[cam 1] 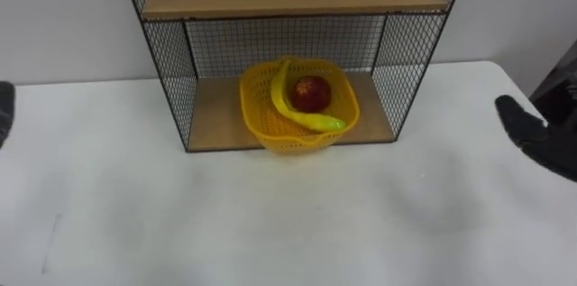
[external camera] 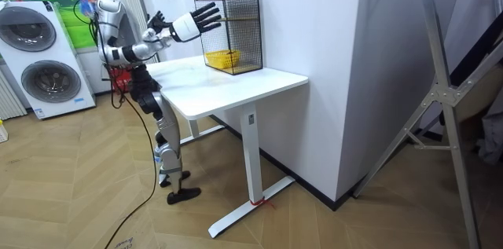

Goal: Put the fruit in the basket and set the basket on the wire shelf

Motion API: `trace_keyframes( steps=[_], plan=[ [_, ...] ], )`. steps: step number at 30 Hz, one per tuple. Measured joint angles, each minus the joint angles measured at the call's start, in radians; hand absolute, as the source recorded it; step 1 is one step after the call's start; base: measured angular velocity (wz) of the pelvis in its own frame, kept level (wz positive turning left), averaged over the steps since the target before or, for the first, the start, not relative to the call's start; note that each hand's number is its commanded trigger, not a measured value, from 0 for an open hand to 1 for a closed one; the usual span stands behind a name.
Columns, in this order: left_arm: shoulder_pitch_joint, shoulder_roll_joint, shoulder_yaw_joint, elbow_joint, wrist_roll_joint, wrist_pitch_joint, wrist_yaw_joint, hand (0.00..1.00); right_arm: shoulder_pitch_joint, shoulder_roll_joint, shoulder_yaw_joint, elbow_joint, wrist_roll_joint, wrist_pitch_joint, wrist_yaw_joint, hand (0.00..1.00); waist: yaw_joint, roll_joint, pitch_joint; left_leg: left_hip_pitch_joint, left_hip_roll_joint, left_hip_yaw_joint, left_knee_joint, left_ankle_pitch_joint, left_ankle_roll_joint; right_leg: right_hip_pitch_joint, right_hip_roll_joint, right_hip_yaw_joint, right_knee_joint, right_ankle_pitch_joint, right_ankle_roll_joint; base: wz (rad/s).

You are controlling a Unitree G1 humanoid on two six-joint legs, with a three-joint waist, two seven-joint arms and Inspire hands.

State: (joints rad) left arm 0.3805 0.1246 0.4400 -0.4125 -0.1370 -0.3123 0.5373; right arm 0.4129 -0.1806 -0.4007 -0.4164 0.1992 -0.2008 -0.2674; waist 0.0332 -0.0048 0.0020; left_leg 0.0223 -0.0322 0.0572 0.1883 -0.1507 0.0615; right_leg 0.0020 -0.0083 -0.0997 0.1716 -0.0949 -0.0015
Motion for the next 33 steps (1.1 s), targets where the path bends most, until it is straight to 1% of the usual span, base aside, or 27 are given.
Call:
trace_keyframes(
  steps=[2, 3, 4, 5, 7, 8, 9, 10, 11, 12, 13, 14, 15, 16, 18, 19, 20, 22, 23, 25, 26, 27, 28, 29, 30, 31, 33],
  plan=[
    [0.0, 0.002, 0.04, 0.0, -0.001, -0.008, 0.041, 0.0, 0.0, -0.029, -0.045, 0.0, 0.027, -0.002, -0.046, 0.0, -0.001, -0.001, 0.0002, 0.0, 0.0, -0.001, 0.0, 0.0, 0.0, 0.001, 0.0, -0.001, 0.0, 0.0, 0.0, 0.0],
    [0.0, 0.003, 0.074, 0.0, -0.001, -0.008, 0.06, 0.0, 0.0, -0.045, -0.087, 0.0, 0.041, -0.004, -0.074, 0.0, 0.0, -0.001, 0.0003, 0.0, 0.0, -0.001, 0.0, 0.0, 0.0, -0.001, 0.0, -0.001, 0.0, 0.0, -0.001, 0.0],
    [0.001, 0.006, 0.117, -0.001, -0.005, -0.009, 0.08, 0.0, -0.001, -0.054, -0.135, 0.0, 0.061, -0.016, -0.105, 0.0, 0.001, 0.001, 0.0008, -0.001, 0.0, -0.002, 0.0, 0.0, 0.0, -0.002, -0.002, -0.011, -0.001, -0.001, -0.001, 0.04],
    [0.002, 0.009, 0.139, -0.001, -0.012, -0.009, 0.093, 0.0, -0.003, -0.056, -0.16, 0.002, 0.074, -0.023, -0.122, 0.0, 0.001, 0.001, 0.0007, -0.001, 0.0, -0.003, 0.0, 0.0, -0.001, -0.003, -0.002, -0.013, 0.0, -0.001, -0.001, 0.03],
    [0.007, 0.023, 0.242, 0.0, -0.065, -0.011, 0.152, 0.0, -0.012, -0.06, -0.266, 0.015, 0.124, -0.033, -0.201, 0.0, -0.001, 0.002, -0.0003, 0.0, 0.001, -0.003, 0.0, 0.0, -0.001, -0.004, -0.002, -0.011, 0.0, -0.001, -0.002, 0.0],
    [0.007, 0.027, 0.266, 0.0, -0.08, -0.011, 0.167, 0.0, -0.012, -0.06, -0.29, 0.018, 0.142, -0.034, -0.221, 0.0, -0.001, 0.003, -0.0001, 0.001, 0.001, -0.004, 0.0, 0.0, -0.001, -0.004, -0.002, -0.013, 0.0, -0.001, -0.002, 0.0],
    [0.007, 0.037, 0.31, 0.005, -0.112, -0.011, 0.197, 0.0, -0.013, -0.06, -0.331, 0.025, 0.179, -0.035, -0.259, 0.0, 0.0, 0.007, 0.001, 0.001, 0.001, -0.004, 0.0, 0.001, -0.001, -0.004, -0.004, -0.013, 0.001, -0.002, -0.002, 0.0],
    [0.009, 0.052, 0.354, 0.018, -0.153, -0.011, 0.224, 0.0, -0.012, -0.061, -0.361, 0.028, 0.228, -0.038, -0.295, 0.0, 0.001, 0.01, -0.001, 0.002, 0.001, -0.004, 0.0, 0.001, -0.001, -0.002, -0.006, -0.012, 0.001, -0.002, -0.003, 0.0],
    [0.011, 0.059, 0.374, 0.03, -0.173, -0.012, 0.237, 0.0, -0.012, -0.061, -0.375, 0.032, 0.245, -0.039, -0.313, 0.0, -0.002, 0.005, 0.0011, 0.002, 0.001, -0.004, 0.0, 0.001, -0.001, -0.002, -0.007, -0.012, 0.001, -0.003, -0.003, 0.0],
    [0.015, 0.074, 0.404, 0.062, -0.212, -0.013, 0.265, 0.0, -0.011, -0.062, -0.396, 0.055, 0.266, -0.05, -0.345, 0.0, -0.004, 0.011, -0.0026, 0.001, 0.001, -0.004, 0.0, 0.0, -0.001, -0.001, -0.008, -0.013, 0.002, -0.005, -0.004, 0.0],
    [0.021, 0.091, 0.432, 0.11, -0.241, -0.012, 0.287, 0.0, -0.01, -0.062, -0.419, 0.097, 0.274, -0.052, -0.374, 0.0, -0.003, 0.011, -0.0048, -0.001, 0.001, -0.005, 0.001, 0.0, -0.001, -0.001, -0.009, -0.014, 0.002, -0.009, -0.008, 0.0],
    [0.026, 0.101, 0.447, 0.139, -0.257, -0.012, 0.295, 0.0, -0.009, -0.063, -0.431, 0.123, 0.288, -0.051, -0.386, 0.0, -0.003, 0.012, -0.0056, -0.001, 0.001, -0.006, 0.001, 0.0, -0.001, -0.001, -0.009, -0.014, 0.003, -0.009, -0.009, 0.03],
    [0.036, 0.128, 0.469, 0.212, -0.288, -0.011, 0.316, 0.0, -0.006, -0.065, -0.454, 0.176, 0.326, -0.044, -0.419, 0.0, -0.003, 0.015, -0.0074, -0.001, 0.001, -0.006, 0.001, 0.0, -0.001, -0.001, -0.009, -0.013, 0.004, -0.01, -0.009, 0.0],
    [0.046, 0.152, 0.484, 0.285, -0.33, 0.002, 0.332, 0.0, -0.006, -0.072, -0.472, 0.217, 0.363, -0.032, -0.458, 0.0, -0.003, 0.017, -0.0087, -0.004, 0.0, -0.005, 0.001, 0.0, -0.001, -0.008, -0.01, -0.013, 0.011, -0.014, -0.009, 0.0],
    [0.05, 0.174, 0.503, 0.375, -0.396, 0.019, 0.355, 0.0, -0.009, -0.076, -0.496, 0.262, 0.405, -0.022, -0.509, 0.0, -0.004, 0.02, -0.0097, -0.016, -0.002, -0.005, 0.004, 0.001, -0.002, -0.027, -0.014, -0.012, 0.033, -0.021, -0.008, 0.0],
    [0.048, 0.176, 0.512, 0.411, -0.426, 0.031, 0.376, 0.0, -0.01, -0.077, -0.506, 0.284, 0.428, -0.02, -0.541, 0.0, -0.005, 0.021, -0.01, -0.022, -0.002, -0.005, 0.007, 0.001, -0.002, -0.037, -0.014, -0.011, 0.04, -0.023, -0.006, 0.0],
    [0.053, 0.176, 0.514, 0.428, -0.436, 0.034, 0.386, 0.0, -0.009, -0.077, -0.511, 0.295, 0.435, -0.018, -0.555, 0.0, -0.006, 0.019, -0.0106, -0.027, -0.002, -0.005, 0.009, 0.001, -0.002, -0.041, -0.014, -0.013, 0.044, -0.024, -0.005, 0.04],
    [0.052, 0.176, 0.529, 0.51, -0.454, 0.043, 0.397, 0.0, -0.003, -0.082, -0.541, 0.339, 0.51, -0.018, -0.589, 0.0, -0.002, 0.019, -0.0106, -0.032, -0.003, -0.007, 0.009, 0.001, -0.003, -0.047, -0.016, -0.015, 0.05, -0.028, -0.004, 0.04],
    [0.053, 0.177, 0.536, 0.533, -0.467, 0.044, 0.397, 0.0, -0.002, -0.087, -0.548, 0.358, 0.542, -0.018, -0.595, 0.0, -0.002, 0.019, -0.0107, -0.032, -0.003, -0.008, 0.008, 0.0, -0.004, -0.047, -0.016, -0.014, 0.05, -0.028, -0.005, 0.0],
    [0.059, 0.189, 0.549, 0.635, -0.534, 0.046, 0.394, 0.0, 0.004, -0.113, -0.565, 0.471, 0.651, -0.017, -0.611, 0.0, -0.002, 0.015, -0.011, -0.035, -0.002, -0.008, 0.008, -0.002, -0.004, -0.051, -0.016, -0.015, 0.053, -0.032, -0.005, 0.0],
    [0.061, 0.191, 0.549, 0.666, -0.547, 0.046, 0.392, 0.0, 0.004, -0.116, -0.565, 0.497, 0.67, -0.017, -0.614, 0.0, -0.002, 0.015, -0.011, -0.038, -0.002, -0.008, 0.009, -0.001, -0.004, -0.053, -0.016, -0.015, 0.054, -0.033, -0.005, 0.04],
    [0.062, 0.196, 0.546, 0.732, -0.563, 0.048, 0.39, 0.0, 0.004, -0.118, -0.564, 0.562, 0.682, -0.017, -0.613, 0.0, -0.007, 0.015, -0.0115, -0.045, -0.002, -0.009, 0.011, -0.001, -0.004, -0.056, -0.017, -0.018, 0.053, -0.033, -0.006, 0.13],
    [0.065, 0.202, 0.532, 0.801, -0.574, 0.049, 0.386, 0.0, 0.004, -0.126, -0.564, 0.659, 0.688, -0.018, -0.609, 0.0, -0.011, 0.013, -0.0115, -0.054, -0.004, -0.02, 0.017, -0.002, -0.004, -0.055, -0.022, -0.037, 0.054, -0.034, -0.007, 0.2],
    [0.064, 0.206, 0.528, 0.836, -0.582, 0.051, 0.382, 0.0, 0.003, -0.131, -0.565, 0.711, 0.7, -0.017, -0.609, 0.0, -0.018, 0.011, -0.0109, -0.056, -0.005, -0.025, 0.018, -0.002, -0.004, -0.059, -0.023, -0.04, 0.055, -0.036, -0.007, 0.28],
    [0.064, 0.21, 0.527, 0.9, -0.607, 0.053, 0.374, 0.0, 0.0, -0.138, -0.565, 0.806, 0.724, -0.016, -0.613, 0.0, -0.024, 0.008, -0.0116, -0.058, -0.007, -0.031, 0.019, -0.002, -0.004, -0.061, -0.023, -0.041, 0.056, -0.04, -0.005, 0.18],
    [0.064, 0.213, 0.528, 0.964, -0.631, 0.053, 0.371, 0.0, 0.0, -0.139, -0.565, 0.878, 0.745, -0.016, -0.612, 0.0, -0.025, 0.008, -0.0115, -0.061, -0.007, -0.034, 0.019, -0.003, -0.004, -0.062, -0.023, -0.042, 0.056, -0.044, -0.009, 0.11],
    [0.065, 0.215, 0.535, 1.042, -0.68, 0.053, 0.368, 0.0, 0.008, -0.139, -0.566, 0.974, 0.779, -0.016, -0.61, 0.0, -0.024, 0.009, -0.0117, -0.062, -0.006, -0.035, 0.021, -0.003, -0.005, -0.061, -0.023, -0.043, 0.056, -0.046, -0.011, 0.0]
  ],
)
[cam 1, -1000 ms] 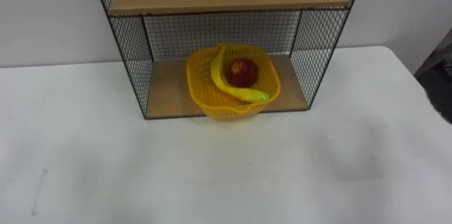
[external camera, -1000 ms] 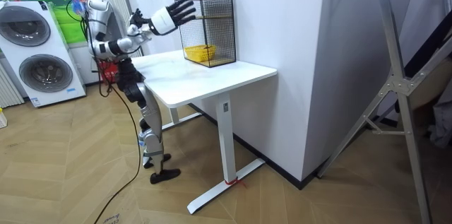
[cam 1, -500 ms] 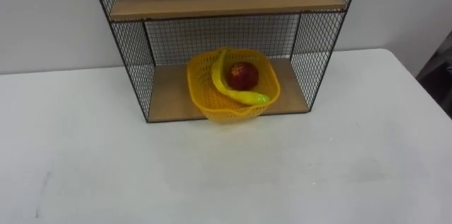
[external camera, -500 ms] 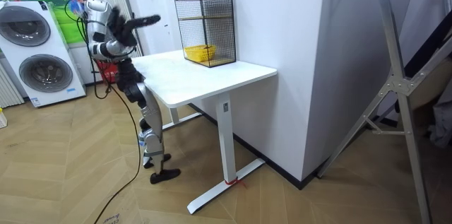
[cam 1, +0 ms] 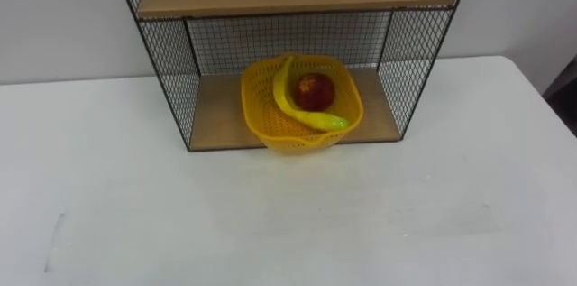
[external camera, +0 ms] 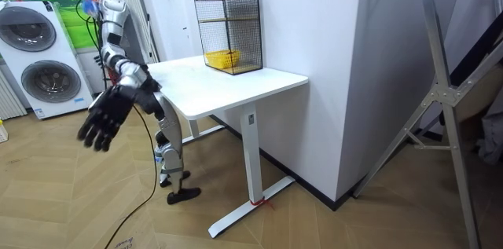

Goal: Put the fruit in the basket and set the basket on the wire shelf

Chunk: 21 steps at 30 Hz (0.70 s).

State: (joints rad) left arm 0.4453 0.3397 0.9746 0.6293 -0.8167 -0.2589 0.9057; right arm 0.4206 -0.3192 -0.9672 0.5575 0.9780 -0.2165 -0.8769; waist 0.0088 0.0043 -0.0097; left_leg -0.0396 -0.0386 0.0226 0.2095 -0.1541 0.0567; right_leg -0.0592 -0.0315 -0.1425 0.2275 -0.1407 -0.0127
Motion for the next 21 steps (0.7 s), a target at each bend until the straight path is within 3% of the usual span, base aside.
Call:
trace_keyframes(
  steps=[6, 10, 14, 18, 21],
  plan=[
    [-0.003, 0.014, 0.015, 0.217, -0.046, 0.0, -0.019, 0.0, 0.015, -0.001, -0.006, 0.177, 0.096, -0.011, 0.014, 0.0, -0.001, 0.006, -0.0019, -0.005, 0.001, 0.002, 0.024, -0.015, 0.0, -0.003, -0.001, 0.003, 0.017, -0.009, 0.0, -0.02],
    [-0.003, 0.006, -0.007, 0.316, -0.114, -0.001, -0.045, 0.0, 0.014, 0.003, 0.037, 0.317, 0.117, -0.013, 0.024, 0.0, 0.001, 0.002, -0.0054, -0.005, 0.001, 0.002, 0.028, -0.02, 0.004, -0.007, -0.003, 0.005, 0.031, -0.016, 0.0, 0.0],
    [-0.008, -0.031, -0.039, 0.405, -0.188, -0.001, -0.102, 0.0, -0.008, 0.019, 0.091, 0.463, 0.134, -0.015, 0.071, 0.0, 0.001, -0.004, -0.0095, -0.005, 0.009, 0.024, 0.029, -0.029, 0.005, -0.011, -0.001, 0.013, 0.032, -0.016, 0.0, -0.07],
    [-0.022, -0.106, -0.101, 0.473, -0.198, 0.008, -0.185, 0.0, -0.052, 0.072, 0.145, 0.615, 0.153, -0.007, 0.149, 0.0, -0.002, -0.015, -0.0178, 0.001, 0.011, 0.03, 0.028, -0.03, 0.004, 0.004, 0.0, 0.014, 0.026, -0.012, 0.001, -0.01],
    [-0.027, -0.162, -0.195, 0.513, -0.063, 0.039, -0.27, 0.0, -0.073, 0.117, 0.204, 0.682, 0.141, 0.011, 0.222, 0.0, -0.011, -0.018, -0.0176, 0.018, 0.011, 0.029, 0.027, -0.03, 0.004, 0.028, -0.002, 0.009, 0.015, -0.006, 0.007, 0.07]
  ],
)
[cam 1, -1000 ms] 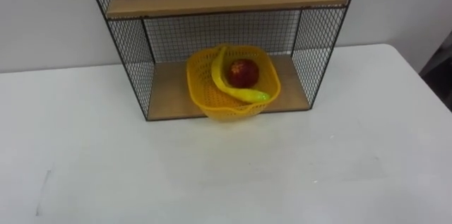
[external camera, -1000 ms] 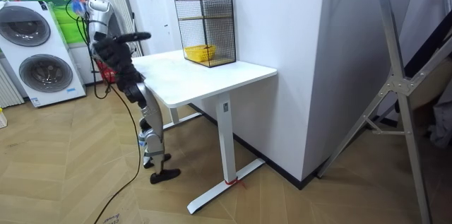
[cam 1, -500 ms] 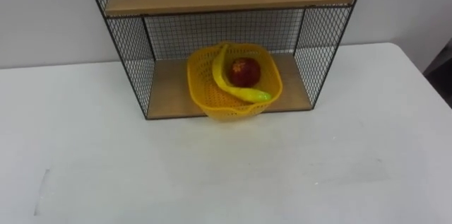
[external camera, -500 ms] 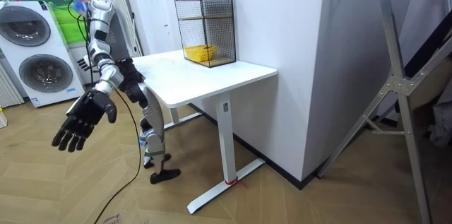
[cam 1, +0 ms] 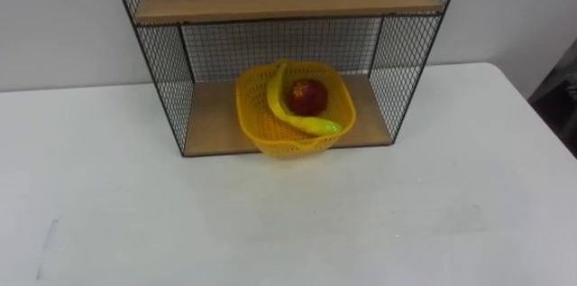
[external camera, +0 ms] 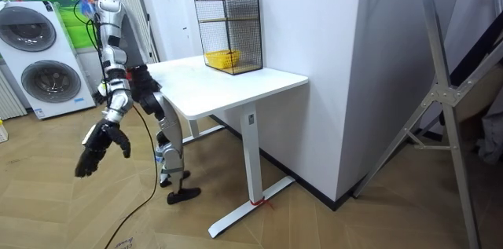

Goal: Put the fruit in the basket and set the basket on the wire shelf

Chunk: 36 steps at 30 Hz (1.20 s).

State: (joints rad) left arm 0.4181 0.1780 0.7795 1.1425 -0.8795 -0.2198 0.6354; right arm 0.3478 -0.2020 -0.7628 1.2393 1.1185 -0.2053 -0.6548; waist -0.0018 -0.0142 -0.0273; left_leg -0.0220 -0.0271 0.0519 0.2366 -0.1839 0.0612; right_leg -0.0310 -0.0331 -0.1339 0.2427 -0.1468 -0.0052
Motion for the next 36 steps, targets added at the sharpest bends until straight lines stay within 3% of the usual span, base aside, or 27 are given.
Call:
trace_keyframes(
  steps=[4, 7, 10, 12, 13, 16, 21, 25, 28, 36],
  plan=[
    [-0.034, -0.02, -0.168, 0.065, 0.263, 0.07, -0.132, 0.0, -0.071, 0.027, 0.115, 0.097, -0.133, 0.075, 0.082, 0.0, -0.008, -0.005, 0.0017, 0.031, -0.003, -0.006, -0.003, -0.001, 0.001, 0.038, -0.002, -0.007, -0.009, 0.001, -0.001, 0.06],
    [-0.059, -0.025, -0.233, 0.065, 0.442, 0.106, -0.22, 0.0, -0.122, 0.026, 0.211, 0.135, -0.291, 0.124, 0.167, 0.0, -0.013, -0.008, 0.0026, 0.038, -0.003, -0.012, -0.003, -0.001, 0.001, 0.053, 0.0, -0.011, -0.024, 0.007, 0.0, 0.04],
    [-0.075, -0.029, -0.316, 0.059, 0.614, 0.145, -0.273, 0.0, -0.148, 0.024, 0.355, 0.135, -0.495, 0.172, 0.242, 0.0, -0.005, -0.008, 0.005, 0.047, -0.003, -0.005, -0.009, 0.0, 0.001, 0.054, 0.0, -0.005, -0.024, 0.015, 0.002, -0.09],
    [-0.087, -0.033, -0.353, 0.056, 0.69, 0.168, -0.296, 0.0, -0.158, 0.024, 0.41, 0.136, -0.594, 0.193, 0.281, 0.0, 0.004, -0.008, 0.0056, 0.055, -0.003, -0.004, -0.012, 0.0, 0.001, 0.06, 0.0, -0.005, -0.026, 0.015, 0.001, 0.0],
    [-0.093, -0.037, -0.377, 0.056, 0.73, 0.181, -0.304, 0.0, -0.163, 0.024, 0.438, 0.137, -0.656, 0.208, 0.308, 0.0, 0.006, -0.008, 0.0108, 0.066, -0.003, -0.004, -0.017, 0.0, 0.0, 0.067, 0.001, -0.005, -0.035, 0.015, -0.001, 0.0],
    [-0.107, -0.044, -0.447, 0.046, 0.846, 0.22, -0.319, 0.0, -0.176, 0.024, 0.53, 0.13, -0.803, 0.231, 0.357, 0.0, 0.009, -0.007, 0.0108, 0.069, -0.002, -0.002, -0.018, 0.001, -0.001, 0.071, 0.003, -0.005, -0.04, 0.017, -0.003, 0.0],
    [-0.147, -0.052, -0.489, 0.04, 0.934, 0.254, -0.319, 0.0, -0.197, 0.032, 0.579, 0.133, -0.945, 0.266, 0.411, 0.0, 0.005, -0.006, 0.017, 0.07, -0.002, -0.007, -0.019, 0.01, -0.011, 0.072, 0.005, -0.006, -0.041, 0.017, -0.004, 0.0],
    [-0.176, -0.052, -0.548, -0.004, 0.963, 0.267, -0.322, 0.0, -0.212, 0.041, 0.599, 0.131, -0.937, 0.275, 0.424, 0.0, 0.002, -0.002, 0.0285, 0.07, -0.003, -0.01, -0.024, 0.014, -0.009, 0.07, 0.006, -0.006, -0.043, 0.017, -0.004, 0.0],
    [-0.173, -0.052, -0.552, -0.024, 0.98, 0.275, -0.344, 0.0, -0.216, 0.041, 0.604, 0.124, -0.966, 0.293, 0.459, 0.0, 0.001, -0.001, 0.0319, 0.069, -0.003, -0.01, -0.037, 0.025, -0.012, 0.068, 0.007, -0.006, -0.057, 0.024, -0.005, 0.0],
    [-0.171, -0.052, -0.568, -0.022, 0.983, 0.295, -0.379, 0.0, -0.221, 0.042, 0.624, 0.124, -1.053, 0.312, 0.51, 0.0, -0.001, -0.002, 0.0325, 0.076, -0.003, -0.01, -0.038, 0.025, -0.012, 0.073, 0.008, -0.005, -0.056, 0.025, -0.005, 0.0]
  ],
)
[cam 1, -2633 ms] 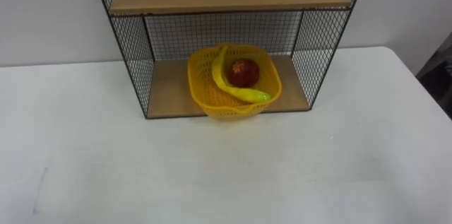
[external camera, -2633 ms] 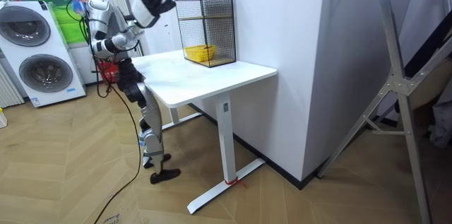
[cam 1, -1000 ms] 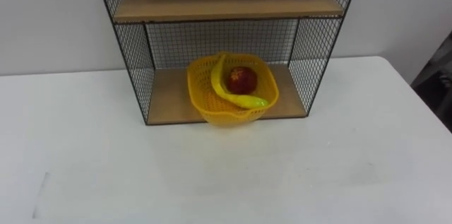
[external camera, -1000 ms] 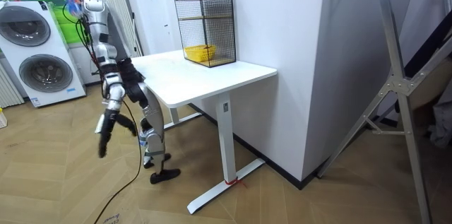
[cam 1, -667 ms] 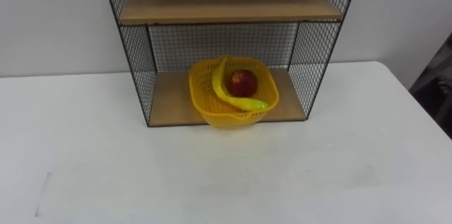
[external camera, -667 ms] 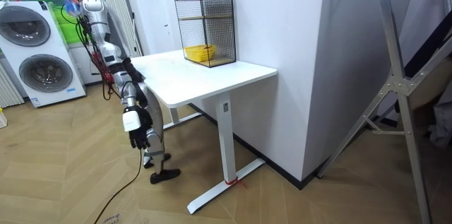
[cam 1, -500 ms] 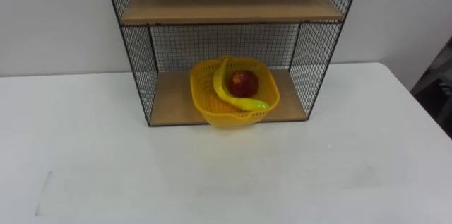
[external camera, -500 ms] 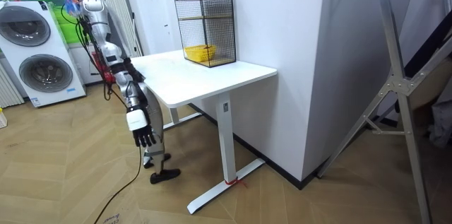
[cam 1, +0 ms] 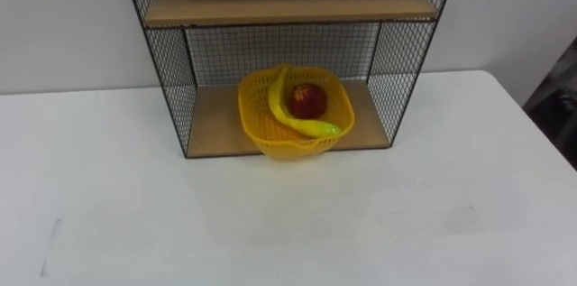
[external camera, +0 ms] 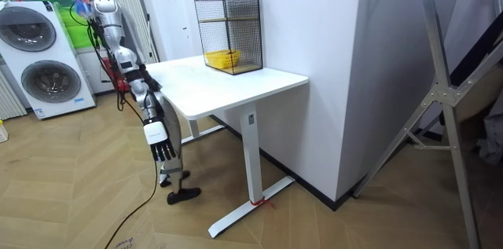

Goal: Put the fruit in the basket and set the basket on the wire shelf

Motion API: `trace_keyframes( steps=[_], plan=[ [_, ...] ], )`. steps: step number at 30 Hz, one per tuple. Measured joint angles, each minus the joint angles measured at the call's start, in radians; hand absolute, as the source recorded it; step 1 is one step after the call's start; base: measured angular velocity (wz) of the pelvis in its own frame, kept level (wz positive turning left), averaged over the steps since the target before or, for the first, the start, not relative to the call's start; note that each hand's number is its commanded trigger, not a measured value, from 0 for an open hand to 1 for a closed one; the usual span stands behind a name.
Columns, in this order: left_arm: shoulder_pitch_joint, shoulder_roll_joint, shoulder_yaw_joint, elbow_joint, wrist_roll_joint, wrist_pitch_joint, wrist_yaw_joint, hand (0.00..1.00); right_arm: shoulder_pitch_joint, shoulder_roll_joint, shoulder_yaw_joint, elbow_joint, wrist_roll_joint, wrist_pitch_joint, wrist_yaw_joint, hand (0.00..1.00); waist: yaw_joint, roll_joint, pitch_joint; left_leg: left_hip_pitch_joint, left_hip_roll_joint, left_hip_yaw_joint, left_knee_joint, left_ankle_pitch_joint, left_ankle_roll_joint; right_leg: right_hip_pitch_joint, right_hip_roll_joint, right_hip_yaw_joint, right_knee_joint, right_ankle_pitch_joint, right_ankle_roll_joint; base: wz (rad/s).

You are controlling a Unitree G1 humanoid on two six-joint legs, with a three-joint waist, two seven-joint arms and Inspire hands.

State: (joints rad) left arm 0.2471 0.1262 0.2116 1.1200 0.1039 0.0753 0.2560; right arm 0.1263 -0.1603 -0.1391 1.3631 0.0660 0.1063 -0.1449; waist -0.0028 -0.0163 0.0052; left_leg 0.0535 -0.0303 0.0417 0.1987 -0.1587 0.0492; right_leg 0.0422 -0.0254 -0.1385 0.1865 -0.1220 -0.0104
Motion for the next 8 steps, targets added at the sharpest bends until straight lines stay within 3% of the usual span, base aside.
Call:
trace_keyframes(
  steps=[8],
  plan=[
    [0.006, 0.0, -0.057, 0.001, 0.025, 0.008, -0.025, 0.0, -0.008, 0.0, 0.032, 0.0, -0.009, 0.006, 0.04, 0.0, -0.018, 0.001, 0.0001, 0.006, 0.001, -0.002, 0.002, 0.0, 0.0, 0.009, 0.0, -0.002, -0.002, 0.0, 0.0, 0.01]
  ],
)
